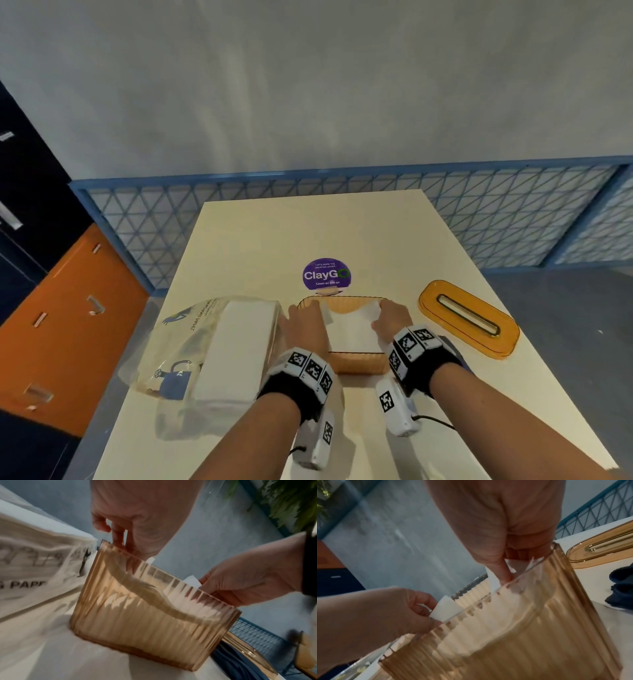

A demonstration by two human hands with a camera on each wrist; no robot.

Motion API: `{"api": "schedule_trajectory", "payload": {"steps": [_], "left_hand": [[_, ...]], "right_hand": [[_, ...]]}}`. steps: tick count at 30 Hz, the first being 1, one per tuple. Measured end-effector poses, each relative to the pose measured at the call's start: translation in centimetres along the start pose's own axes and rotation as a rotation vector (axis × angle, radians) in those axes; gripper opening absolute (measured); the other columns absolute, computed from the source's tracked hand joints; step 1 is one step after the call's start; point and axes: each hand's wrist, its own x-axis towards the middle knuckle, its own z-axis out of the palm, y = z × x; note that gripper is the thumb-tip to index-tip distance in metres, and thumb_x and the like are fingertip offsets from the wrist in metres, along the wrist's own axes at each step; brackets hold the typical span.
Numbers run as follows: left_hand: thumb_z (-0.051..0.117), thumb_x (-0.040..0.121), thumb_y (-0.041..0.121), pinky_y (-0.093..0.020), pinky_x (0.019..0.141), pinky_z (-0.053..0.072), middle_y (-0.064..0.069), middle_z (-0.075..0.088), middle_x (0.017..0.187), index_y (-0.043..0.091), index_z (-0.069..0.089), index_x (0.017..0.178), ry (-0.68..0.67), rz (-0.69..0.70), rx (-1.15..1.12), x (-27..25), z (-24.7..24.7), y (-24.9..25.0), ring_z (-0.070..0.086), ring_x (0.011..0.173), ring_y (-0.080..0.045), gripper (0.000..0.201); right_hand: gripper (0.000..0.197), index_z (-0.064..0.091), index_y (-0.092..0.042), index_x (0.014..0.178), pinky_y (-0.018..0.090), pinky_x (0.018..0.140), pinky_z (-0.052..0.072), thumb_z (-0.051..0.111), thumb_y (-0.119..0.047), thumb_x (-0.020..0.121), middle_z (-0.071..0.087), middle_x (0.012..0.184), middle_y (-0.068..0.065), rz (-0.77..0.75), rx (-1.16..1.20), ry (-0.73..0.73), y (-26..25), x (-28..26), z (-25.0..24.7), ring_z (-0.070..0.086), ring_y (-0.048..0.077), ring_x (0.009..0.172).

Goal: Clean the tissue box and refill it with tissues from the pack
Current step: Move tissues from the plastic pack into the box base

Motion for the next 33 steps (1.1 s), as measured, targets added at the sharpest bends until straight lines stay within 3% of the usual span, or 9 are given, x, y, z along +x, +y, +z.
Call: {"api": "schedule_trajectory", "payload": {"steps": [4,9,12,15,19,24,28,31,33], "left_hand": [[0.054,0.083,0.003,-0.038,0.099,0.035,-0.006,0.054,0.124,0.014,0.04,0.126,-0.033,-0.014,0.071,-0.1,0.8,0.6,0.04,0.122,-0.026,0.046],[0.043,0.088,0.0,-0.035,0.096,0.036,-0.01,0.046,0.131,0.011,0.043,0.126,0.017,0.046,0.067,-0.1,1.5,1.1,0.041,0.122,-0.027,0.039],[0.042,0.093,0.002,-0.033,0.095,0.041,-0.012,0.048,0.129,0.007,0.049,0.128,-0.111,0.168,0.016,0.5,1.6,1.2,0.044,0.122,-0.026,0.037],[0.047,0.094,0.011,-0.035,0.104,0.04,-0.013,0.049,0.132,0.012,0.046,0.137,-0.307,0.266,0.014,2.1,1.5,1.2,0.046,0.125,-0.028,0.043],[0.048,0.095,0.013,-0.033,0.107,0.036,-0.015,0.046,0.141,0.011,0.035,0.144,-0.498,0.315,0.206,3.3,0.8,1.1,0.044,0.13,-0.028,0.051],[0.045,0.098,0.015,-0.033,0.108,0.035,-0.016,0.042,0.142,0.009,0.034,0.144,-0.517,0.308,0.24,3.8,1.3,0.6,0.041,0.132,-0.028,0.048],[0.046,0.097,0.014,-0.032,0.106,0.036,-0.013,0.036,0.141,0.012,0.035,0.142,-0.522,0.297,0.228,3.6,2.1,0.3,0.04,0.13,-0.028,0.047],[0.049,0.095,0.013,-0.037,0.106,0.04,-0.013,0.029,0.143,0.016,0.036,0.142,-0.57,0.259,0.213,3.9,2.0,0.4,0.042,0.128,-0.031,0.049],[0.047,0.096,0.014,-0.039,0.108,0.037,-0.014,0.03,0.144,0.013,0.035,0.143,-0.576,0.254,0.201,4.0,1.8,0.5,0.036,0.132,-0.03,0.049]], "right_hand": [[0.038,0.04,0.001,0.132,0.032,0.103,0.038,0.043,-0.01,0.096,0.045,0.14,0.018,-0.008,-0.073,-0.049,-0.3,0.0,0.4,0.043,0.03,0.131],[0.045,0.033,-0.002,0.134,0.034,0.099,0.041,0.049,-0.003,0.092,0.039,0.139,0.018,-0.088,-0.183,-0.048,-0.2,-0.5,1.0,0.043,0.03,0.128],[0.042,0.039,-0.008,0.133,0.036,0.097,0.043,0.046,-0.002,0.092,0.038,0.137,0.014,-0.243,-0.339,0.028,0.1,-0.9,1.4,0.042,0.029,0.126],[0.04,0.043,-0.014,0.136,0.036,0.101,0.042,0.042,-0.011,0.096,0.043,0.136,0.012,-0.317,-0.41,-0.093,0.0,0.1,1.9,0.045,0.028,0.126],[0.041,0.042,-0.018,0.138,0.037,0.101,0.045,0.04,-0.015,0.097,0.046,0.138,0.011,-0.319,-0.47,-0.203,0.0,1.6,2.4,0.051,0.027,0.122],[0.032,0.054,-0.006,0.117,0.04,0.089,0.052,0.058,-0.008,0.085,0.058,0.119,0.017,-0.315,-0.598,-0.325,0.0,2.5,3.3,0.06,0.033,0.106],[0.047,0.047,-0.007,0.124,0.041,0.095,0.048,0.065,-0.006,0.08,0.045,0.125,0.016,-0.335,-0.666,-0.337,0.3,3.2,3.7,0.053,0.035,0.113],[0.044,0.046,-0.008,0.127,0.04,0.094,0.046,0.06,-0.009,0.085,0.041,0.13,0.016,-0.335,-0.668,-0.339,0.3,3.5,3.7,0.051,0.035,0.115],[0.044,0.045,-0.009,0.127,0.041,0.095,0.047,0.06,-0.012,0.086,0.042,0.13,0.017,-0.356,-0.668,-0.336,0.4,3.6,3.5,0.05,0.035,0.116]]}}
